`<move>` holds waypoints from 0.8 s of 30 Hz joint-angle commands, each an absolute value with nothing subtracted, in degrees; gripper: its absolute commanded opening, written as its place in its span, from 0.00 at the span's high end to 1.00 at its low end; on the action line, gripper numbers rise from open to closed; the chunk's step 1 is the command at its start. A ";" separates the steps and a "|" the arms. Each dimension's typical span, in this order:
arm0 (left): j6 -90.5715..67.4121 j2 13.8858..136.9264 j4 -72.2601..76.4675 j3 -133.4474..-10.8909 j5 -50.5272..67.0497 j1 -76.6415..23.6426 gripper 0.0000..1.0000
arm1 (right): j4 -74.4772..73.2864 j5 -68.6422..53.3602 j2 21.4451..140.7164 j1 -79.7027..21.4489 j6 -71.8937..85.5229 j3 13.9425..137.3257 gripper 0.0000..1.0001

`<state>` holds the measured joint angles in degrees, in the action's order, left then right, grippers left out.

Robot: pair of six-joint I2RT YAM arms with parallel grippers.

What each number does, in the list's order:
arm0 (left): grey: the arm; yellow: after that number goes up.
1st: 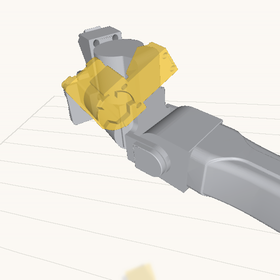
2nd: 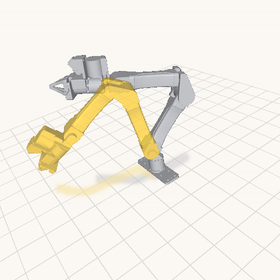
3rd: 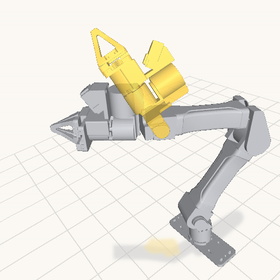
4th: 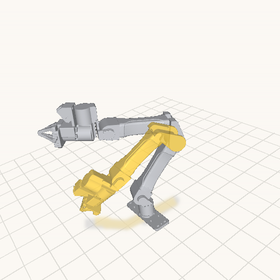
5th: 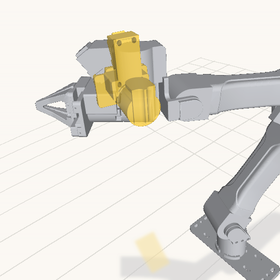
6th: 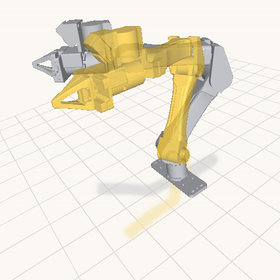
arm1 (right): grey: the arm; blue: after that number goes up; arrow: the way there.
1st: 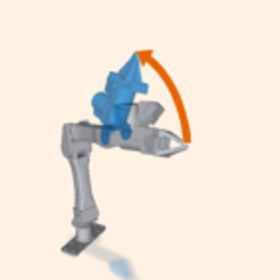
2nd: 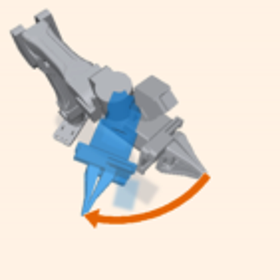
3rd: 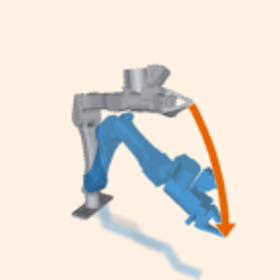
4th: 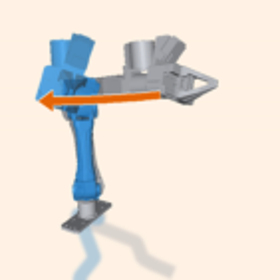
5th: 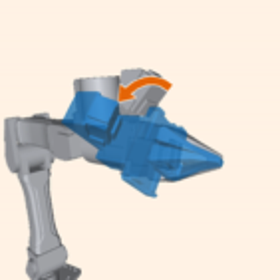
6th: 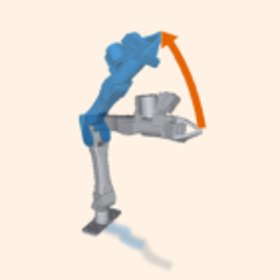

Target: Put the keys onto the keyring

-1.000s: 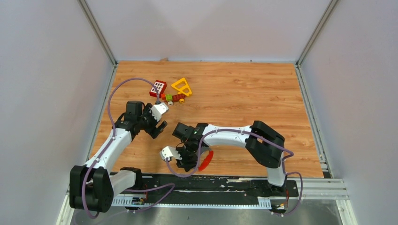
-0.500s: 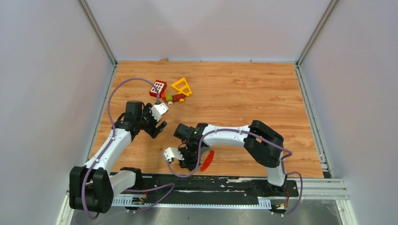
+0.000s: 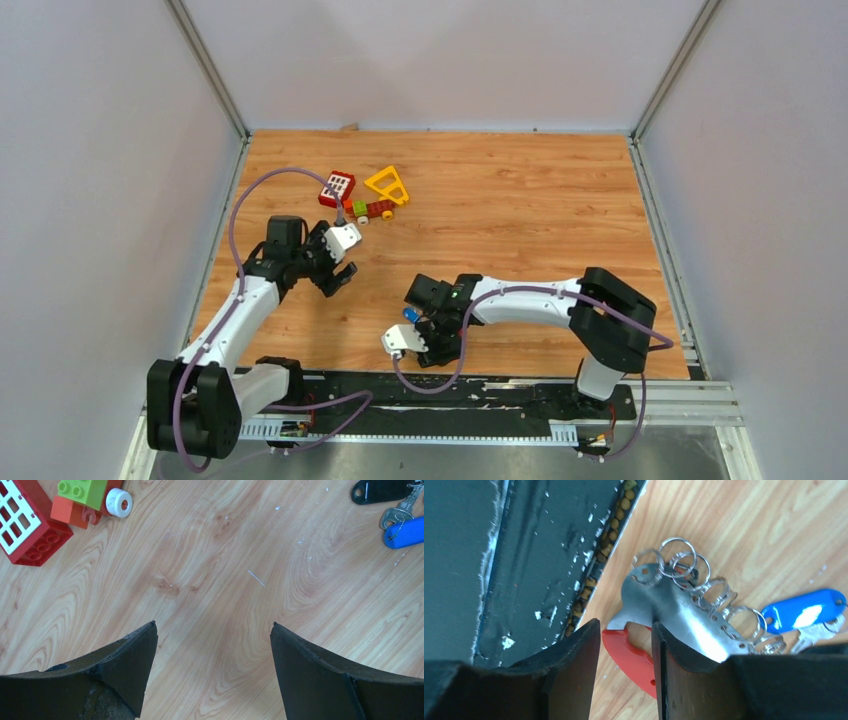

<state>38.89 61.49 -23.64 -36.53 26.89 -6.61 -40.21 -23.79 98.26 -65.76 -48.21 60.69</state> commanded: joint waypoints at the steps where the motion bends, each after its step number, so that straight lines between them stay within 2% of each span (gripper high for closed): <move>1: 40.26 59.75 -23.51 -37.96 29.15 -6.42 0.11 | -38.12 -20.52 96.51 -64.46 -49.74 56.37 0.58; 7: 40.42 59.73 -24.04 -38.73 29.09 -6.82 0.11 | -38.36 -17.66 96.11 -60.76 -50.36 53.65 0.59; 18: 50.27 58.45 -27.18 -37.87 32.22 -10.70 0.11 | -38.66 -8.42 90.09 -43.93 -60.62 49.43 0.57; 24: 55.85 58.17 -27.02 -37.72 33.90 -14.19 0.11 | -37.33 -8.23 86.58 -42.69 -64.50 46.76 0.57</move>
<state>50.43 59.11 -27.11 -36.60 31.07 -12.60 -37.41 -10.81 88.29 -42.50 -59.37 48.99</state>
